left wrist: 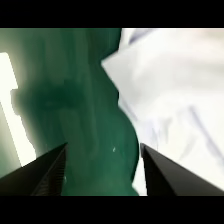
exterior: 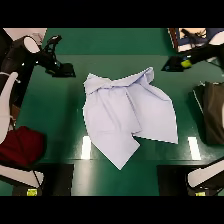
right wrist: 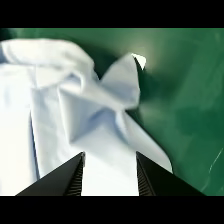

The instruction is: Fold the shirts.

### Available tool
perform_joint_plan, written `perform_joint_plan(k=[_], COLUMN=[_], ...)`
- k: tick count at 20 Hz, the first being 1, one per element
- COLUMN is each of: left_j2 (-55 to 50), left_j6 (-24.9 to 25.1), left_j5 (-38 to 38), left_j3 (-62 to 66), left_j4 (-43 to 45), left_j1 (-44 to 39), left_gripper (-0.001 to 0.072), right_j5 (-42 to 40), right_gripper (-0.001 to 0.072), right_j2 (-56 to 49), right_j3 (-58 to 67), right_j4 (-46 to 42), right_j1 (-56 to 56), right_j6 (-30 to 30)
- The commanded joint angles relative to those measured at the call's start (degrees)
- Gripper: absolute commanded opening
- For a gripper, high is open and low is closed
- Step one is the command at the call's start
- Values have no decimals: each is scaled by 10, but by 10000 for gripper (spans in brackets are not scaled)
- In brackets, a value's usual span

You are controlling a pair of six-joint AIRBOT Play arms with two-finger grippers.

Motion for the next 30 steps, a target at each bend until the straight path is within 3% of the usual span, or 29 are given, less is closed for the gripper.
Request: perform_joint_plan(k=[1,6,9,17,22,24,30], left_j2=[98,252,313,321,321,321,321], left_j6=[4,6,2,-54,-71,-70,-65], left_j5=[13,88,138,222,254,259,228], left_j3=[-141,-470,-587,-656,-656,-655,-569], left_j4=[-53,-203,-218,-258,-267,-266,-199], left_j1=[2,2,-38,-197,-230,-230,-230], left_gripper=[542,542,542,543,530,19,26], right_j5=[50,36,13,-4,-1,12,26], right_gripper=[377,378,378,377,377,378,378], right_j2=[90,224,275,343,367,370,370], right_j3=[-81,-270,-341,-414,-414,-416,-565], right_j4=[5,5,5,5,3,-2,-16], right_j1=[-55,-106,-111,-111,-111,-111,-180], right_j6=[-19,-25,-33,-33,-33,-33,-33])
